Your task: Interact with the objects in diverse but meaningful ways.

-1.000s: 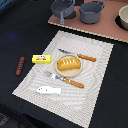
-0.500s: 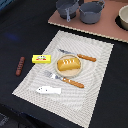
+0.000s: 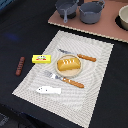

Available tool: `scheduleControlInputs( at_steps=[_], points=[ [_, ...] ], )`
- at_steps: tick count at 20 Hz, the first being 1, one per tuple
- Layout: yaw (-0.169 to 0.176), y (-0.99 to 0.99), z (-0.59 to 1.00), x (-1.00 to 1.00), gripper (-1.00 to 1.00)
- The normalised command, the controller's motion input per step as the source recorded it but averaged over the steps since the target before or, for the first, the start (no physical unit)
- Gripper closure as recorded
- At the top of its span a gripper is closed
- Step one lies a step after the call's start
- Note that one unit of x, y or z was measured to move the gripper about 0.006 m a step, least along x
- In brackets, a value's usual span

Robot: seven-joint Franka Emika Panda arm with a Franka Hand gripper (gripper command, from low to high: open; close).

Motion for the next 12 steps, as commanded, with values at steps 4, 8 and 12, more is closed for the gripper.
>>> scheduleControlInputs(
  at_steps=[4, 8, 12],
  points=[
    [-0.076, 0.51, 0.15, 0.39, 1.0],
    [-0.042, 0.51, 0.22, 0.54, 1.0],
    [-0.004, 0.47, 0.26, 0.68, 1.0]
  ],
)
